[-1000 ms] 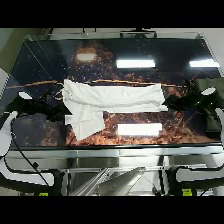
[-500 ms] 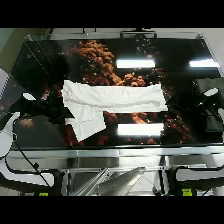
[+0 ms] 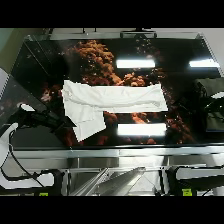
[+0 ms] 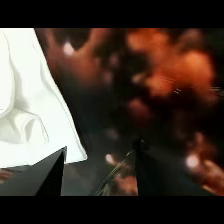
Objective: Fold the shirts.
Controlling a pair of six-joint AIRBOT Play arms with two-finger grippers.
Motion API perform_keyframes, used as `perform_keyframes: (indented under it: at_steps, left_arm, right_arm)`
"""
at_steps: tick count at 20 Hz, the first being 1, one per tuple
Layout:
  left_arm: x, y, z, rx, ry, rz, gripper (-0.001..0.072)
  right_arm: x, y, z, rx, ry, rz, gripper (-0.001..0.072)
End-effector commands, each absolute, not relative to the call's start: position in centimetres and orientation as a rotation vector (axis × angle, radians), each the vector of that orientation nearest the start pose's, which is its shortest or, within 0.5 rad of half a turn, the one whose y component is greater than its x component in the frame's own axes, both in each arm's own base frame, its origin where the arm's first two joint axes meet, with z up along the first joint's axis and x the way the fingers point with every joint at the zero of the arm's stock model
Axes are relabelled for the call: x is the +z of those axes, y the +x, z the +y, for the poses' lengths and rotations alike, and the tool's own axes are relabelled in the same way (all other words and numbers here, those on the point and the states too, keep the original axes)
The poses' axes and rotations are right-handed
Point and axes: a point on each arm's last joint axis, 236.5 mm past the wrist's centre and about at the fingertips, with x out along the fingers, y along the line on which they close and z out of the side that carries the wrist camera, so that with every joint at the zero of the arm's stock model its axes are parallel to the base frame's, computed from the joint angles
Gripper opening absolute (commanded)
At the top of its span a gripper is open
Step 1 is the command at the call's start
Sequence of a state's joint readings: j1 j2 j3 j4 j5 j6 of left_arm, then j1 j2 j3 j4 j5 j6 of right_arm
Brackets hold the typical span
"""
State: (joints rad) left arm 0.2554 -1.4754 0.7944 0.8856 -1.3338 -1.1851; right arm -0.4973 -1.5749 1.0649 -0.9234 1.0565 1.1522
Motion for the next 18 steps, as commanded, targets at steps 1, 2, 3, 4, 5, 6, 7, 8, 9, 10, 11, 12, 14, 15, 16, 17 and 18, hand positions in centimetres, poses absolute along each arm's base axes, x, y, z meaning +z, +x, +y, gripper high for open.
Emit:
perform_keyframes:
  at_steps: [1,2,3,4,5,6,7,8,9,10,11,12,14,15,16,17,18]
  left_arm:
    - [-10.8,26.7,-10.9,-0.401,-0.770,1.611,0.0691]
    - [-11.4,26.3,-11.7,-0.408,-0.749,1.628,0.0691]
    - [-11.9,26.0,-12.4,-0.419,-0.732,1.647,0.0691]
    - [-12.3,25.9,-13.3,-0.436,-0.719,1.662,0.0691]
    - [-12.5,25.8,-13.8,-0.454,-0.702,1.679,0.0689]
    - [-12.6,25.8,-14.3,-0.471,-0.689,1.694,0.0585]
    - [-12.7,25.9,-14.6,-0.481,-0.681,1.702,0.0390]
    - [-12.7,26.0,-14.8,-0.486,-0.676,1.704,0.0239]
    - [-12.7,26.1,-14.8,-0.488,-0.670,1.703,0.0143]
    - [-12.6,26.3,-14.8,-0.487,-0.669,1.693,0.0035]
    - [-12.5,26.5,-14.8,-0.491,-0.660,1.680,0.0017]
    - [-12.3,26.7,-14.7,-0.491,-0.651,1.665,0.0017]
    - [-11.7,27.3,-14.6,-0.492,-0.640,1.631,0.0018]
    - [-11.1,27.8,-14.5,-0.490,-0.629,1.599,0.0018]
    - [-10.3,28.4,-14.4,-0.494,-0.615,1.560,0.0018]
    - [-9.4,29.0,-14.3,-0.495,-0.599,1.515,0.0018]
    - [-7.8,29.7,-14.2,-0.503,-0.586,1.464,0.0019]
  right_arm:
    - [-11.0,39.0,-6.2,0.095,0.698,1.299,0.0467]
    - [-11.7,39.0,-5.6,0.106,0.706,1.316,0.0466]
    - [-12.2,39.0,-4.9,0.117,0.712,1.332,0.0467]
    - [-12.7,39.0,-4.1,0.132,0.716,1.347,0.0466]
    - [-13.0,39.0,-3.4,0.146,0.711,1.360,0.0466]
    - [-13.3,38.9,-2.6,0.160,0.702,1.373,0.0464]
    - [-13.4,38.9,-2.1,0.171,0.694,1.381,0.0410]
    - [-13.5,38.9,-1.7,0.182,0.684,1.386,0.0290]
    - [-13.5,38.9,-1.4,0.189,0.676,1.388,0.0244]
    - [-13.4,39.0,-1.1,0.196,0.677,1.388,0.0244]
    - [-13.4,39.0,-0.9,0.200,0.678,1.389,0.0244]
    - [-13.3,38.9,-0.8,0.205,0.678,1.394,0.0242]
    - [-13.1,38.6,-0.2,0.236,0.685,1.404,0.0022]
    - [-12.7,38.4,0.3,0.261,0.699,1.409,0.0021]
    - [-12.1,38.2,0.8,0.298,0.700,1.414,0.0021]
    - [-11.3,38.0,1.1,0.328,0.695,1.419,0.0021]
    - [-10.3,38.0,1.4,0.355,0.691,1.422,0.0021]
